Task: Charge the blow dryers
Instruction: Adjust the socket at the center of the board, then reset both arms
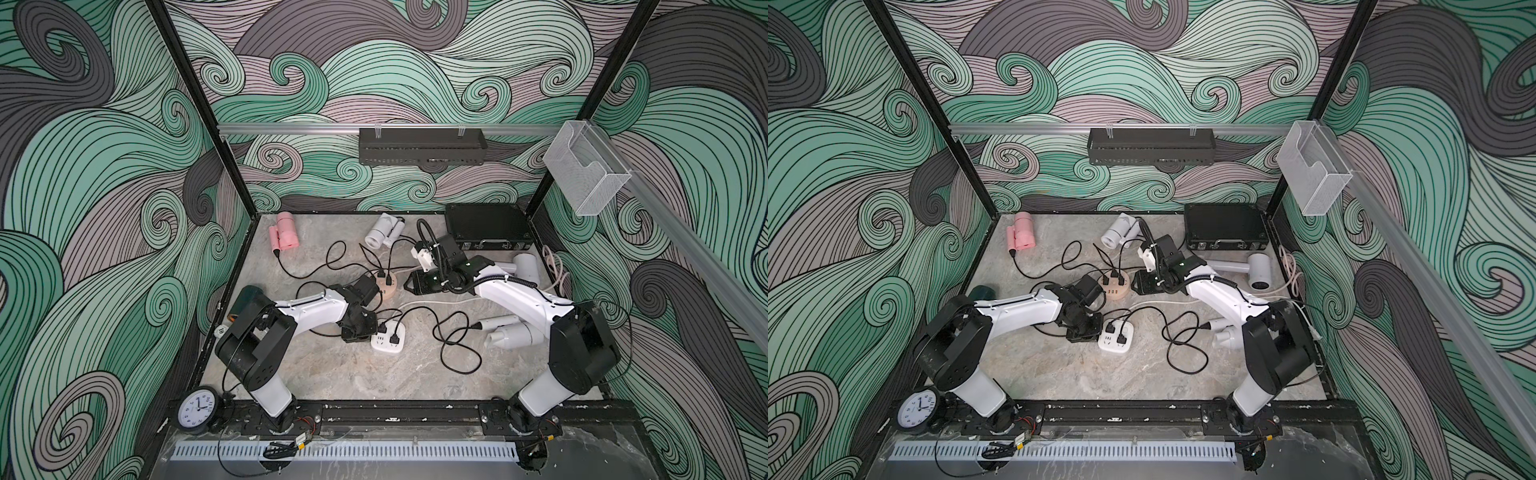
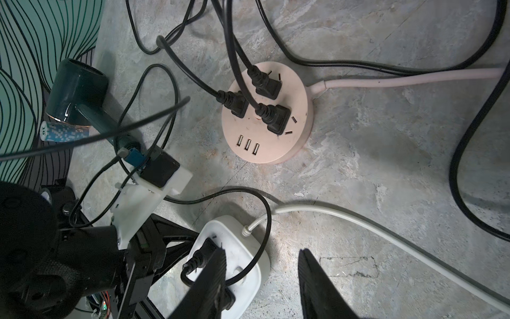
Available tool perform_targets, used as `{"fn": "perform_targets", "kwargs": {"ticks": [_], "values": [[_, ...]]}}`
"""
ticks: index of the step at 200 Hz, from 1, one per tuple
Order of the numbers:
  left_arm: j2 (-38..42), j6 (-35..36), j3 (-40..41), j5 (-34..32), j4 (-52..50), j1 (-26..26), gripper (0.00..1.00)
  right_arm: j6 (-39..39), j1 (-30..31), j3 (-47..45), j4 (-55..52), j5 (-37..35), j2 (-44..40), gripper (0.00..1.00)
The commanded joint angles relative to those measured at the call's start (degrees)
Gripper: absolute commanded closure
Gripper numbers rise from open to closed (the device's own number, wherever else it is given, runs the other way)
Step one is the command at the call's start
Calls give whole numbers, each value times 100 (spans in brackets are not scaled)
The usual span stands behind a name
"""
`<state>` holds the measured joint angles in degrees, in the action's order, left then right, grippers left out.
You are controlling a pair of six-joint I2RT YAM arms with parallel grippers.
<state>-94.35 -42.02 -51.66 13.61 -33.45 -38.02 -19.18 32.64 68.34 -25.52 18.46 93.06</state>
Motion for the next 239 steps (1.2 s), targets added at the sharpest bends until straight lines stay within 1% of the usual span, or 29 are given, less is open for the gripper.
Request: {"fn": "perform_targets", "kwargs": {"ticks": [1,5,16,26,35,41,45,54,59,62,64,72,83,87,93,98,114,125,128,130,133,139,150,159,167,183,202,212,239], "values": [[184,-248,-256,-101,-537,-39,96,170,-4,178,-17,-45,-97,51],[245,-226,-306,-193,-675,-32,96,200,-5,188,-36,-91,-144,50],[440,-146,-497,-457,-1079,-1,93,302,-25,198,-102,-267,-351,40],[654,-39,-700,-637,-1356,58,85,402,-61,214,-181,-436,-560,31],[840,74,-876,-734,-1504,138,71,478,-113,245,-291,-642,-768,24],[952,155,-986,-800,-1557,198,59,523,-161,263,-371,-817,-906,19],[1018,225,-1056,-835,-1575,242,51,537,-193,262,-409,-933,-994,11],[1144,440,-1206,-874,-1540,340,41,547,-321,251,-479,-1149,-1180,1],[1194,551,-1300,-909,-1529,408,35,547,-421,244,-513,-1209,-1254,0],[1213,607,-1362,-957,-1544,454,20,540,-482,235,-523,-1241,-1307,0],[1233,636,-1403,-992,-1549,489,16,534,-521,227,-533,-1282,-1336,1],[1244,762,-1549,-1153,-1572,609,12,529,-651,172,-556,-1554,-1475,0],[1243,894,-1710,-1414,-1547,881,11,612,-792,10,-485,-2250,-1704,0],[1433,944,-1744,-1497,-1496,1012,11,648,-823,-93,-380,-2540,-1820,0],[1510,1055,-1775,-1652,-1409,1215,11,744,-898,-308,-131,-2966,-2035,0],[1601,1156,-1772,-1786,-1295,1398,11,944,-987,-588,268,-3125,-2258,0],[2035,1683,-1499,-2004,-561,1983,11,1760,-1254,-1792,2114,-3201,-3033,0],[2477,2230,-891,-2337,392,2222,11,2227,-1430,-2607,3225,-3445,-3384,0],[2596,2391,-713,-2424,680,2266,10,2305,-1495,-2731,3338,-3521,-3454,0],[2667,2495,-553,-2455,873,2300,4,2318,-1543,-2769,3328,-3568,-3477,0],[2775,2663,-341,-2477,1170,2365,2,2293,-1628,-2795,3251,-3624,-3491,0],[2951,2966,26,-2515,1669,2485,1,2075,-1829,-2772,2947,-3718,-3492,0],[3179,3266,579,-2967,2221,2640,2,1695,-2208,-2913,2732,-3567,-3558,1],[3277,3345,944,-3167,2515,2803,1,1603,-2408,-3353,3130,-3283,-3702,0],[3311,3354,1215,-3356,2751,2881,1,1542,-2484,-3744,3580,-3309,-3795,0],[3296,3583,1918,-3303,3558,2967,1,1722,-2517,-4371,4444,-3454,-3685,0],[3065,3802,2602,-3346,4554,2986,2,1891,-2526,-4655,5076,-3581,-3210,0],[2893,3746,2741,-3415,4850,3016,2,1936,-2543,-4808,5522,-3563,-2974,0],[2474,3791,2817,-3067,5719,3186,3,2058,-2590,-4866,6220,-3372,-2374,0]]}}
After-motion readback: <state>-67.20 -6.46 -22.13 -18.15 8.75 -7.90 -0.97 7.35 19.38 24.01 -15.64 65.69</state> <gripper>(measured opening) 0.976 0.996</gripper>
